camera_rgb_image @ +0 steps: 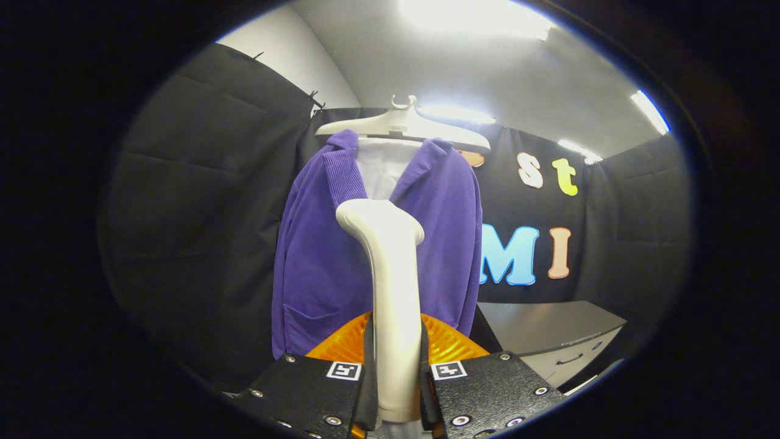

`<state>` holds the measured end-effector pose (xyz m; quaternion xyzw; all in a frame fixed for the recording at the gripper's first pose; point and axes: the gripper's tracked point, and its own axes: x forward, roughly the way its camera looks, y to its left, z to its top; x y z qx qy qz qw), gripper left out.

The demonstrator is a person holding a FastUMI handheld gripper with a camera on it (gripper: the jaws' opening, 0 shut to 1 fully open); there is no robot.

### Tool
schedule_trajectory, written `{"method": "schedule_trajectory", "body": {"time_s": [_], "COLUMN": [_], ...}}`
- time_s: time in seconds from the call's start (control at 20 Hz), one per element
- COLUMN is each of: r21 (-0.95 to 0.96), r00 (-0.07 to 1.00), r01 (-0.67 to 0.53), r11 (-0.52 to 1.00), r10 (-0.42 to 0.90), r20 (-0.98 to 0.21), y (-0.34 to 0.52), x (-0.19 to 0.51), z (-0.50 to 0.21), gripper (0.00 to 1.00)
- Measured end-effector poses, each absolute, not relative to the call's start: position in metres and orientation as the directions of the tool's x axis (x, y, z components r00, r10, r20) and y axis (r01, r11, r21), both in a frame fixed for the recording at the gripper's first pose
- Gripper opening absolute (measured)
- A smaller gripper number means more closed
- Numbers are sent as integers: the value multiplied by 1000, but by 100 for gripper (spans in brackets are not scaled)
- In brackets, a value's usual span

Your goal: Iron the clothes twice with a garment steamer, once on the left side and once on the right side.

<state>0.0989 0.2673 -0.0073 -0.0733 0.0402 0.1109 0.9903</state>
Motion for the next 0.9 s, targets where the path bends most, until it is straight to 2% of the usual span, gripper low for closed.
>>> {"method": "schedule_trajectory", "body": {"time_s": [0.5,0.9], "r21": [-157,-275], "r00": [973,977], "r01": [-221,-186], "r11": [963,943], "r10": [228,208], "r20": [31,52], "y": [339,364], "x": [123,149], "z": [50,33], "gripper": [27,28]}}
